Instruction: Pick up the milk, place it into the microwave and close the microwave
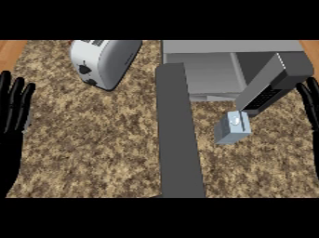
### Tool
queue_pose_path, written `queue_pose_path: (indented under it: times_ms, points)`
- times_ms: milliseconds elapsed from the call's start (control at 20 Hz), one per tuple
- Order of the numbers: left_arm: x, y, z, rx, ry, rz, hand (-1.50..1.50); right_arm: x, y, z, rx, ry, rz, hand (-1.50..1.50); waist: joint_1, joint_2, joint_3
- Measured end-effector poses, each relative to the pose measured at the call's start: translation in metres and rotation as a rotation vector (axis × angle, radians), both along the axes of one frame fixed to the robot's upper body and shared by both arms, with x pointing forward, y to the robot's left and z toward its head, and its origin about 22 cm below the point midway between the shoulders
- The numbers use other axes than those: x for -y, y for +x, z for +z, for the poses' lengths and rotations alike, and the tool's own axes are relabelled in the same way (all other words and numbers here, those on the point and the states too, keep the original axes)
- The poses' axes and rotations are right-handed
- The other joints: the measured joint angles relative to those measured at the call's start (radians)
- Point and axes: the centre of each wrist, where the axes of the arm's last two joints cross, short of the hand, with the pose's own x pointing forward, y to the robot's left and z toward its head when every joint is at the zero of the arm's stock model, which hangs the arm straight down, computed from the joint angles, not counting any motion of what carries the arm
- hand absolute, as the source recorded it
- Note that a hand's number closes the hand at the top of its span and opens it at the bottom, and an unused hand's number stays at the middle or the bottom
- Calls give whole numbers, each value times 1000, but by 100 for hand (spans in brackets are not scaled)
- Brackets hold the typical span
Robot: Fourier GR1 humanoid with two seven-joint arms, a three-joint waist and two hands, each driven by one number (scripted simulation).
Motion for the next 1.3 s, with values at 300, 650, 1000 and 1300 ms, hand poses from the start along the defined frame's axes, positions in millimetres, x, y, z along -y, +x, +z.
queue_pose_path:
  times_ms: [300, 650, 1000, 1300]
  points:
    - [17, 2, -8, 22, -11, -4, -150, 17, 0, 1, -45, 28, 116, -150, 29, -9, 16]
    - [24, -21, -29, -92, -177, 63, -150, 26, -19, 8, -99, 49, 308, -150, 38, -13, 20]
    - [19, -73, -43, -104, -204, 78, -150, 34, -46, 11, -120, 43, 304, -150, 44, -14, 20]
    - [7, -103, -47, -100, -209, 82, -150, 34, -58, -6, -123, -3, 265, -150, 45, -14, 20]
